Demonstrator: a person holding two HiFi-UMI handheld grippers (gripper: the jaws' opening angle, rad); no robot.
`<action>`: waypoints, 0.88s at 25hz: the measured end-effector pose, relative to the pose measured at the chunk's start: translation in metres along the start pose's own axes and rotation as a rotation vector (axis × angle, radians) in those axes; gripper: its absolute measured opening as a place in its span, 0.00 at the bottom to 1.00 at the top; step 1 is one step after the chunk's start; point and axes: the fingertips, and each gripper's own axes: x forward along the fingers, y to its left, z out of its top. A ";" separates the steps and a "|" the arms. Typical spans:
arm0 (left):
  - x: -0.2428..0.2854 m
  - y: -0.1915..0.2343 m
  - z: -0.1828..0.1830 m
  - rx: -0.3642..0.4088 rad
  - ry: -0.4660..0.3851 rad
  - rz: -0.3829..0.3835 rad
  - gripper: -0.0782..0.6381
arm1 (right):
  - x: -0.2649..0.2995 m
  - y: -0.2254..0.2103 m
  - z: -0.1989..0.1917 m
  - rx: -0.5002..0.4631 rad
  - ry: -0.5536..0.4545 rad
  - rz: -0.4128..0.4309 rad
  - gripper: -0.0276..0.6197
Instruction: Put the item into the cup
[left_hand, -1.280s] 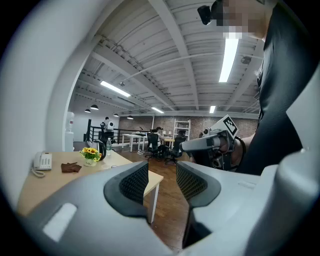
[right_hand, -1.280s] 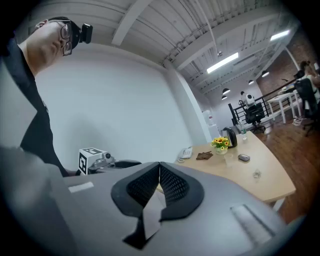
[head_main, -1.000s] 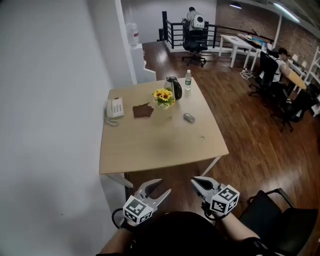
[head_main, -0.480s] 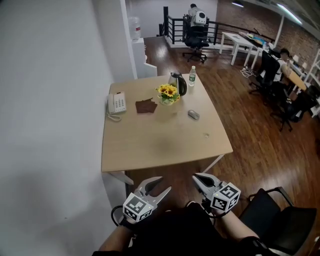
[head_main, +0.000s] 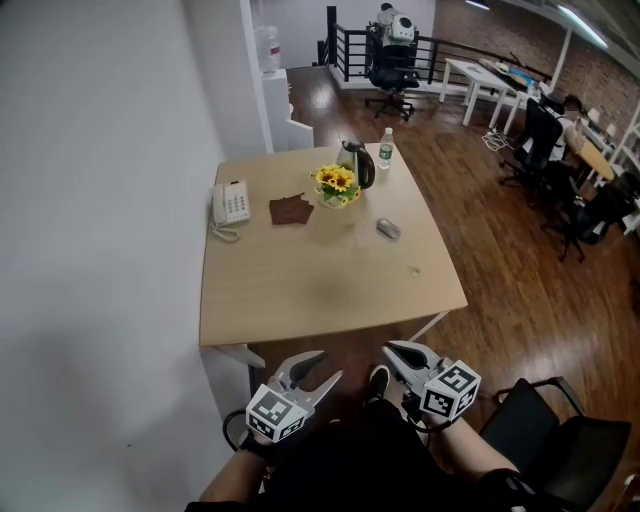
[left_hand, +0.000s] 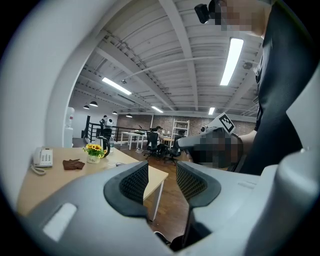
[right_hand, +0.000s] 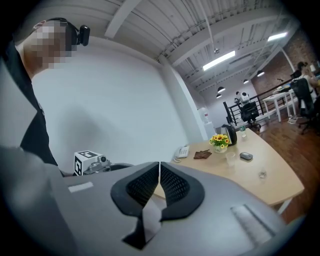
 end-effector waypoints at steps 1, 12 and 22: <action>0.004 0.003 -0.001 -0.001 0.003 0.003 0.34 | 0.002 -0.005 0.001 0.000 -0.003 0.006 0.07; 0.076 0.054 0.004 -0.013 0.045 0.069 0.34 | 0.031 -0.084 0.025 -0.038 0.020 0.054 0.07; 0.183 0.115 0.032 -0.012 0.059 0.137 0.34 | 0.061 -0.188 0.065 -0.076 0.055 0.137 0.09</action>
